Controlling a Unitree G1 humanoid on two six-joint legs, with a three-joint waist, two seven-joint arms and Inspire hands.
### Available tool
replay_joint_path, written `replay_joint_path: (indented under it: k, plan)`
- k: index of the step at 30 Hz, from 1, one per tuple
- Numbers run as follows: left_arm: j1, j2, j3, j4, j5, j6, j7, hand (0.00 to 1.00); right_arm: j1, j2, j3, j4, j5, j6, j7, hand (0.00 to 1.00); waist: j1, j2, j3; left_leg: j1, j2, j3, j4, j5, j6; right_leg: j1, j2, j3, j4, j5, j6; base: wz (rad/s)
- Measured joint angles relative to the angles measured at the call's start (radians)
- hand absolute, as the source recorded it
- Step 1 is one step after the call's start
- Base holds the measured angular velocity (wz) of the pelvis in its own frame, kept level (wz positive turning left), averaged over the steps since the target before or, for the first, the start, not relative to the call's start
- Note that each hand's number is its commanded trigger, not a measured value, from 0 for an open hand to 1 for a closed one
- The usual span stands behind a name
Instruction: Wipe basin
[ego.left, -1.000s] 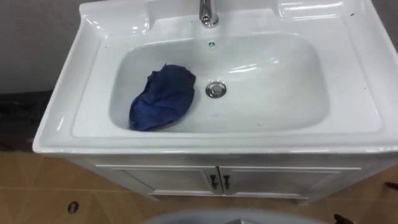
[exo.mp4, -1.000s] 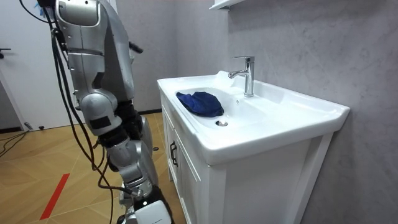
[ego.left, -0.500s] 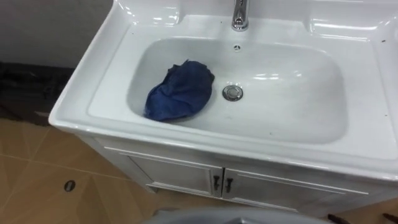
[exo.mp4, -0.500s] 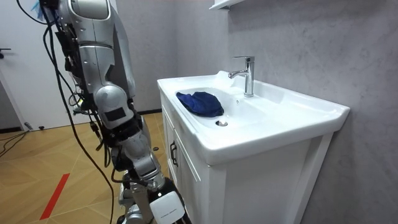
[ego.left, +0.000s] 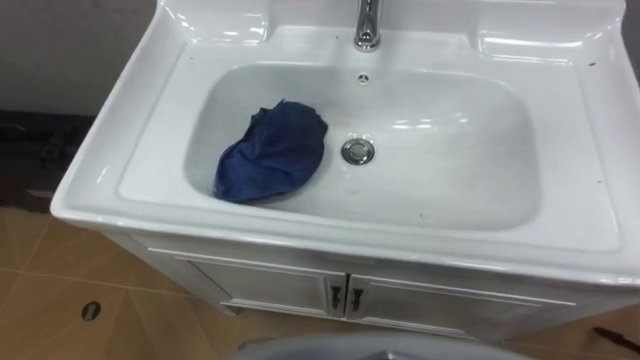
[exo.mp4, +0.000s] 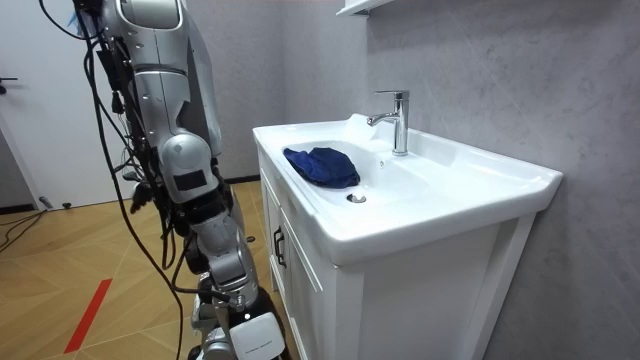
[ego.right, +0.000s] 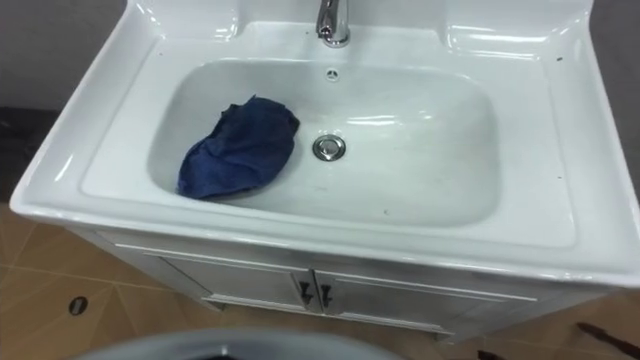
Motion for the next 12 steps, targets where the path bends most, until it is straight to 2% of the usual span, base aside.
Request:
replay_joint_path:
  k: [4,8,12]
  plan:
    - [-0.051,0.000,-0.010,0.007,0.088,0.020,-0.047,0.00,-0.003,0.003,0.001,-0.007,0.000,0.000,0.011,0.00,-0.020,-0.004,0.0013,-0.003,0.002,0.016,-0.001,0.000,0.000,-0.008,0.003,0.011,0.000,0.003,0.000,-0.08]
    - [-0.098,0.003,-0.037,0.013,0.155,0.039,-0.093,0.00,-0.017,0.004,0.002,-0.009,-0.008,0.000,0.016,0.00,-0.029,-0.004,0.0011,-0.011,0.009,0.053,-0.001,0.000,0.000,-0.027,0.010,0.031,0.001,0.008,-0.004,-0.18]
    - [-0.107,0.004,-0.069,0.007,0.203,0.067,-0.147,0.00,-0.013,0.005,0.002,-0.009,-0.003,0.000,0.025,0.00,-0.053,-0.006,0.0000,-0.007,0.009,0.082,0.003,0.000,0.000,-0.028,0.011,0.052,0.001,0.009,-0.003,-0.12]
